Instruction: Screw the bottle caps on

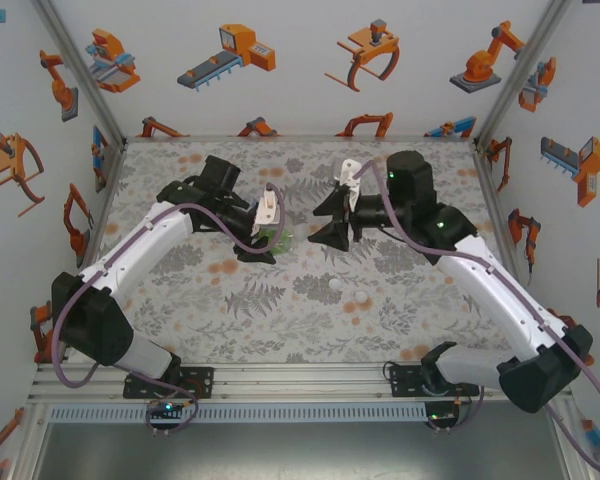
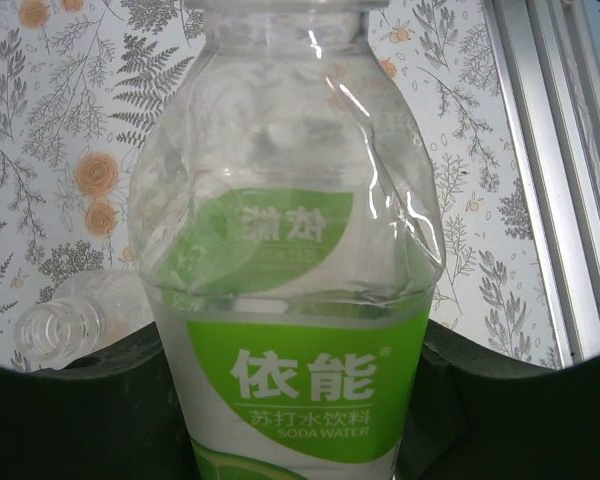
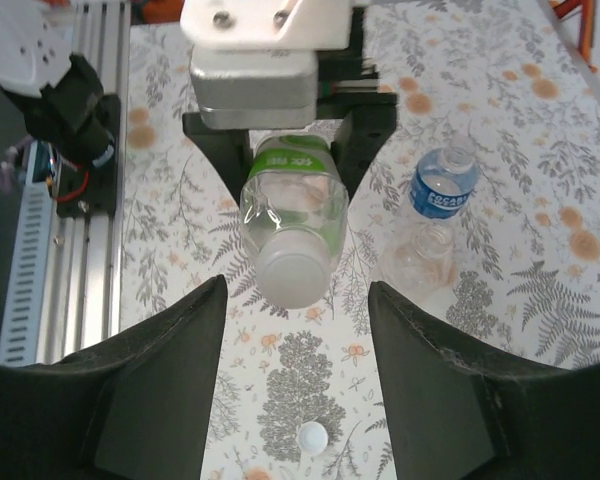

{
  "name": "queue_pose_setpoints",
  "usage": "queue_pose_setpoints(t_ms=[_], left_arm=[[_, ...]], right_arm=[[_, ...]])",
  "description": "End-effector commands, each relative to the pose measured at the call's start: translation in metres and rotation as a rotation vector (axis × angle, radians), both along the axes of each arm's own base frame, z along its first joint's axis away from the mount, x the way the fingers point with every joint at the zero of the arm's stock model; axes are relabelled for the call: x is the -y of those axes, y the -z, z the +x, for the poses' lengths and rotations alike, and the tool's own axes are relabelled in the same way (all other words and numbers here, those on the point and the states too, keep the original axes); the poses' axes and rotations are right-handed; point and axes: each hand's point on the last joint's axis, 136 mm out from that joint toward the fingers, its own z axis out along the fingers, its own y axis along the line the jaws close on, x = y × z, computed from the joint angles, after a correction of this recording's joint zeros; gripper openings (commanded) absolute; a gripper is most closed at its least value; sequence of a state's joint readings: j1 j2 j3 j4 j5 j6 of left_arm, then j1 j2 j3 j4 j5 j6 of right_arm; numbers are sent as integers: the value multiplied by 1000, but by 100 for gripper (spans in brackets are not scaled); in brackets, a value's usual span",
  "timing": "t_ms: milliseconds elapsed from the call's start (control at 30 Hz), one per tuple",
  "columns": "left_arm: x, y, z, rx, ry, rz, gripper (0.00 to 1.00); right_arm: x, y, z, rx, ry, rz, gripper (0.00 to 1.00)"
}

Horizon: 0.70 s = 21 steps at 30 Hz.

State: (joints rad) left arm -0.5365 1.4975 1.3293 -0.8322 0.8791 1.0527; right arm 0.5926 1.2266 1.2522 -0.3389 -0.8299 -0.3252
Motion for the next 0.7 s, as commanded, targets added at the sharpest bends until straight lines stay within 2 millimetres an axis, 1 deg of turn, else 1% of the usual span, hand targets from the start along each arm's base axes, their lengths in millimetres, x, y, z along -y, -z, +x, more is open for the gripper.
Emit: queue_pose_setpoints(t_ms=[0,67,267,467,533,567,667], left_arm=[[3,-14,-7,6,41,-37,0],[2,-14,-7,6,43,-35,0],[3,-14,-9,4,50,-34,0],[4,-13,-9,0,51,-33,0],[3,-12,-9,-1,50,-31,0],[4,-12,-9,-2,50,-30,0],[4,-12,-8,-5,48,-28,0]], right_arm=[[-9,12,-5,77,-62,-44,55],[-11,15,-5,78,-66,-47,54],[-15,17,-4,86,-65,-46,47],[-15,20,-1,86,-56,-53,37],[-15,21,-1,81,-51,-56,29],[-15,21,-1,76,-50,-56,26],[-16,20,0,38,-30,-40,11]])
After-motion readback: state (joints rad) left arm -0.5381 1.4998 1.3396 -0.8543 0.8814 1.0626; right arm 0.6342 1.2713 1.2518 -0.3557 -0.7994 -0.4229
